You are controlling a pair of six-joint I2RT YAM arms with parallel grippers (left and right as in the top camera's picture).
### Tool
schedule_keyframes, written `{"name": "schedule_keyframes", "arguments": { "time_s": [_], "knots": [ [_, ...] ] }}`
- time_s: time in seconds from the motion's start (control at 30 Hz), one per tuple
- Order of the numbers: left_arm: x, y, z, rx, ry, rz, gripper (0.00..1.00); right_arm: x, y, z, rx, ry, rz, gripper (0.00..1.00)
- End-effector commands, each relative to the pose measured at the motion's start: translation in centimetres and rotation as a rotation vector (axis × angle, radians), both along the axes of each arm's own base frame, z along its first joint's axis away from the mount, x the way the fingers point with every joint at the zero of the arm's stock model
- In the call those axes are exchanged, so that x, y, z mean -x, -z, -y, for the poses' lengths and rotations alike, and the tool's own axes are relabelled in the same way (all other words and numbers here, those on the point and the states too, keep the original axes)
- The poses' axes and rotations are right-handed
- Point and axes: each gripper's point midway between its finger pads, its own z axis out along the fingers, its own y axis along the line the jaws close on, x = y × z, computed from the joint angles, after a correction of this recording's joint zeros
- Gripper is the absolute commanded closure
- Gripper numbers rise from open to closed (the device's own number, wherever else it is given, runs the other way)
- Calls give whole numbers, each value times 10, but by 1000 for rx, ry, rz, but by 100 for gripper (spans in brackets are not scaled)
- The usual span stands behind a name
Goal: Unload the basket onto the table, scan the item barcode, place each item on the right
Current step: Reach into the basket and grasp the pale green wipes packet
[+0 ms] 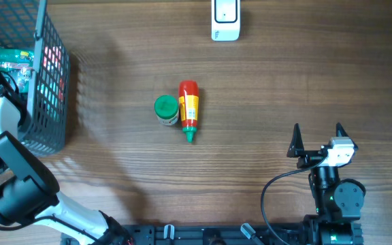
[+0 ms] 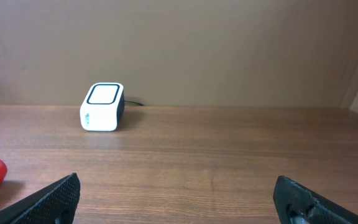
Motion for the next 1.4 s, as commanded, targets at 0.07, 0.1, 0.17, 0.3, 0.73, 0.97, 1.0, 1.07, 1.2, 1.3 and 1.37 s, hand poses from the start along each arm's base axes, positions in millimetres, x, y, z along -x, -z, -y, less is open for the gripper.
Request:
{"name": "schedule_keyframes", "arguments": {
  "time_s": [0.07, 0.1, 0.17, 0.3, 0.73, 0.97, 1.0, 1.07, 1.2, 1.3, 1.37],
  "knots": [
    [24, -6, 5, 31, 5, -45, 96, 0, -1, -4, 12, -22, 6, 0],
    [25, -18, 2, 19, -4, -29, 96, 0, -1, -4, 12, -22, 6, 0],
    [28, -49, -6, -20, -25, 23, 96, 0, -1, -4, 11, -22, 6, 0],
    [38, -112, -19, -118, -65, 145, 96, 0, -1, -4, 12, -22, 6, 0],
    [76, -246, -1, -336, -102, 442, 67, 0, -1, -4, 12, -22, 6, 0],
    [68, -208, -9, -262, -98, 343, 0, 0, -1, -4, 12, -22, 6, 0],
    [66, -199, -11, -246, -99, 323, 0, 0, -1, -4, 11, -22, 6, 0],
    [62, -179, -14, -208, -100, 278, 0, 0, -1, -4, 12, -22, 6, 0],
    [55, -131, -20, -117, -102, 173, 0, 0, -1, -4, 12, -22, 6, 0],
    [50, -103, -19, -49, -105, 127, 0, 0, -1, -4, 12, -22, 6, 0],
    [49, -91, -16, -7, -114, 107, 0, 0, -1, -4, 12, -22, 6, 0]
  ]
}}
